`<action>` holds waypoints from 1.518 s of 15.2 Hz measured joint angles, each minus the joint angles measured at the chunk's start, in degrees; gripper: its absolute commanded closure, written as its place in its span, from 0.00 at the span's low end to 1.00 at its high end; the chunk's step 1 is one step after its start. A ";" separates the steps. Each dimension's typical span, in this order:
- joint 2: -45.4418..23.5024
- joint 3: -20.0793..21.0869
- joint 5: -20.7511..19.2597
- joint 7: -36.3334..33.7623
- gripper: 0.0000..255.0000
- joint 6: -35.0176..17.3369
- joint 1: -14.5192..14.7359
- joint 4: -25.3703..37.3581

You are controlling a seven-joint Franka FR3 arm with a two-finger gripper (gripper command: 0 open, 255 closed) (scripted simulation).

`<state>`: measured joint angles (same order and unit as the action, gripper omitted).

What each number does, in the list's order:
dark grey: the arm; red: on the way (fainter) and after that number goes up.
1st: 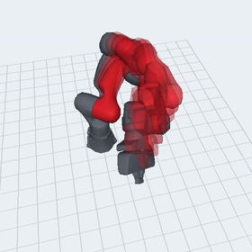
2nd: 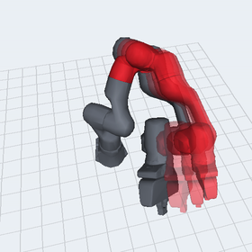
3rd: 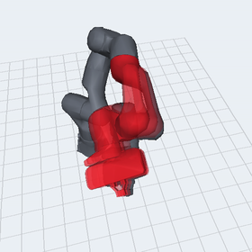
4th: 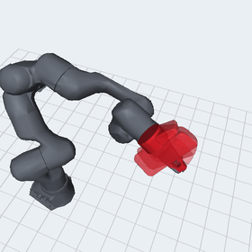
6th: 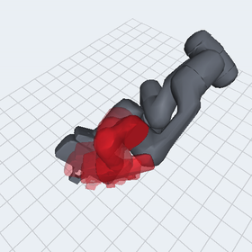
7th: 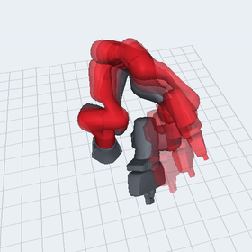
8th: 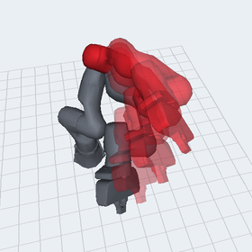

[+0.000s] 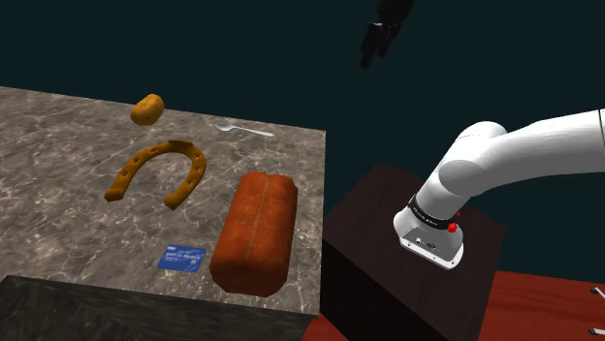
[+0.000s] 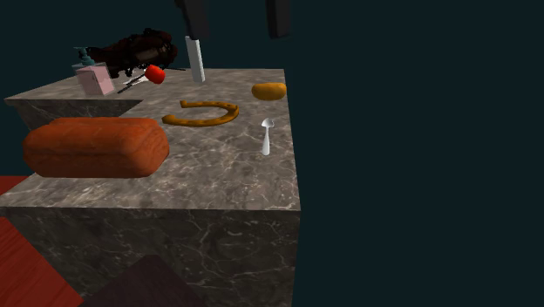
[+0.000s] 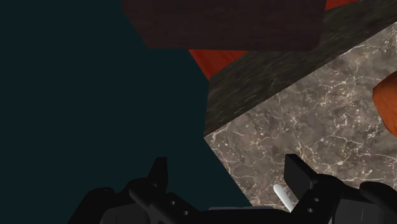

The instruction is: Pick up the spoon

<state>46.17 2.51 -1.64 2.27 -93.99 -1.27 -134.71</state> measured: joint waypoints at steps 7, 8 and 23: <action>-11.09 2.56 -0.03 -0.51 0.00 -4.95 1.10 3.51; -12.92 2.83 -0.21 -0.35 0.00 -5.57 1.20 4.20; -47.66 9.92 -5.68 -3.76 0.00 -11.68 4.23 23.99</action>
<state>-1.49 12.43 -7.32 -1.49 -105.67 2.96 -110.72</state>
